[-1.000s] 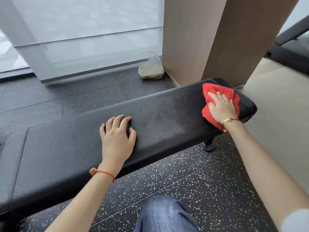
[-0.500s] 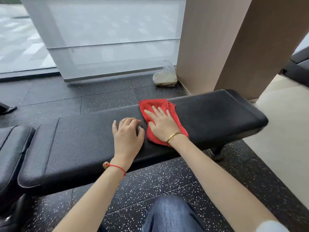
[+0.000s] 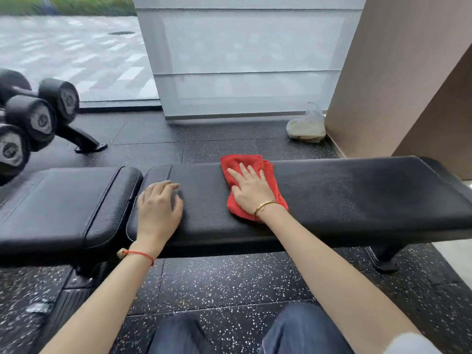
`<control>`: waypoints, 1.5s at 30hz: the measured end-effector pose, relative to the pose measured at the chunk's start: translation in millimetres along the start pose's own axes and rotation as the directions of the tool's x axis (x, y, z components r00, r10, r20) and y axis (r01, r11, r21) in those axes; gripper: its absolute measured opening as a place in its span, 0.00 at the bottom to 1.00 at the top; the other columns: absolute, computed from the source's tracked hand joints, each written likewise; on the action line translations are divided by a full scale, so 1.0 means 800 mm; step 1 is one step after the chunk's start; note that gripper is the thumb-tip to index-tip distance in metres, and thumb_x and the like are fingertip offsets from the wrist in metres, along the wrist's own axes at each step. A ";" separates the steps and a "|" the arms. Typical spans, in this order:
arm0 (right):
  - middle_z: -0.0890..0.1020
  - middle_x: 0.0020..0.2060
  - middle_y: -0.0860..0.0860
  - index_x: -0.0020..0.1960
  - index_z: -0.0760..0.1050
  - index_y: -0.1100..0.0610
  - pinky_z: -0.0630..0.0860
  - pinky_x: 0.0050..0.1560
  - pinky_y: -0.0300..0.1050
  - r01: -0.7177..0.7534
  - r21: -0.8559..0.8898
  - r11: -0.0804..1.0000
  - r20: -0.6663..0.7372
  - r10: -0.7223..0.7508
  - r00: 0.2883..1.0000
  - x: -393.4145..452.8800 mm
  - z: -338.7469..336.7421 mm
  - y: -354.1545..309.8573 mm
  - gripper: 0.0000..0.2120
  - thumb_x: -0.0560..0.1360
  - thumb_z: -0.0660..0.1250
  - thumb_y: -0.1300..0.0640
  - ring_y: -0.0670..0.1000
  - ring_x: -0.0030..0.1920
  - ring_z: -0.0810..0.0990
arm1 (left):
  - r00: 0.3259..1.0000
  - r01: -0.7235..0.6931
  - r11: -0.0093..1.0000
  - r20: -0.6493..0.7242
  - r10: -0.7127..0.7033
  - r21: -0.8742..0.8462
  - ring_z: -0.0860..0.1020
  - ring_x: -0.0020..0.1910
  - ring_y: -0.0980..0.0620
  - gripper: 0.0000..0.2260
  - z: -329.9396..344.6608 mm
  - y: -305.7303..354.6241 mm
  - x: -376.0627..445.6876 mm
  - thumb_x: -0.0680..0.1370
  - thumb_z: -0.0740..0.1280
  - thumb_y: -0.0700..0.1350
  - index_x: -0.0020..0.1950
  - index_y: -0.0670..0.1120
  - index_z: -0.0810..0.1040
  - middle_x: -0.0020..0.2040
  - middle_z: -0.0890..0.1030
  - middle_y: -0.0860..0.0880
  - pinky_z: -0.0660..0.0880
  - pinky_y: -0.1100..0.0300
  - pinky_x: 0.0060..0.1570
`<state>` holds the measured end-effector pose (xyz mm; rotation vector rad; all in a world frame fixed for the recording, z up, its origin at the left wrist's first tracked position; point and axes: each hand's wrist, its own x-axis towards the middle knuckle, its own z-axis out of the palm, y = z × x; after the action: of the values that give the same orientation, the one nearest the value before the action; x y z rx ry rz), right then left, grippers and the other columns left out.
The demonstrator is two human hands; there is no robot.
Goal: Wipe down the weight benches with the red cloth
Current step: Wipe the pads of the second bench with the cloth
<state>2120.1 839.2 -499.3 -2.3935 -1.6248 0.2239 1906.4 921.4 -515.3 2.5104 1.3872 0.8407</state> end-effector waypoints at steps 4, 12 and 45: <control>0.51 0.79 0.51 0.78 0.53 0.45 0.39 0.77 0.54 0.113 -0.008 0.994 0.002 -0.112 0.994 -0.021 0.016 -0.036 0.26 0.81 0.52 0.52 0.53 0.79 0.48 | 1.000 0.021 1.000 0.006 -0.021 -0.006 0.74 0.64 0.43 0.17 0.006 -0.007 -0.005 0.75 0.60 0.47 0.61 0.44 0.80 0.62 0.79 0.45 0.67 0.44 0.67; 0.54 0.79 0.48 0.77 0.55 0.42 0.43 0.78 0.52 0.119 0.019 0.993 -0.010 -0.119 0.993 -0.046 0.004 0.021 0.26 0.81 0.55 0.52 0.50 0.79 0.50 | 0.999 0.022 0.999 -0.029 -0.023 -0.025 0.74 0.64 0.46 0.14 0.014 -0.016 -0.004 0.75 0.66 0.45 0.60 0.48 0.80 0.62 0.79 0.49 0.66 0.44 0.67; 0.55 0.78 0.48 0.77 0.56 0.42 0.42 0.78 0.52 0.145 0.025 0.989 -0.045 -0.144 0.989 -0.076 0.018 -0.003 0.26 0.80 0.56 0.52 0.50 0.78 0.50 | 1.000 0.020 0.999 -0.022 -0.020 -0.026 0.72 0.67 0.47 0.14 0.010 -0.015 -0.006 0.77 0.66 0.44 0.61 0.48 0.79 0.64 0.79 0.50 0.64 0.45 0.69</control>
<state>2091.7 784.8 -513.2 -2.2318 -1.7543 0.1669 1900.2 925.4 -528.4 2.4716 1.3972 0.8796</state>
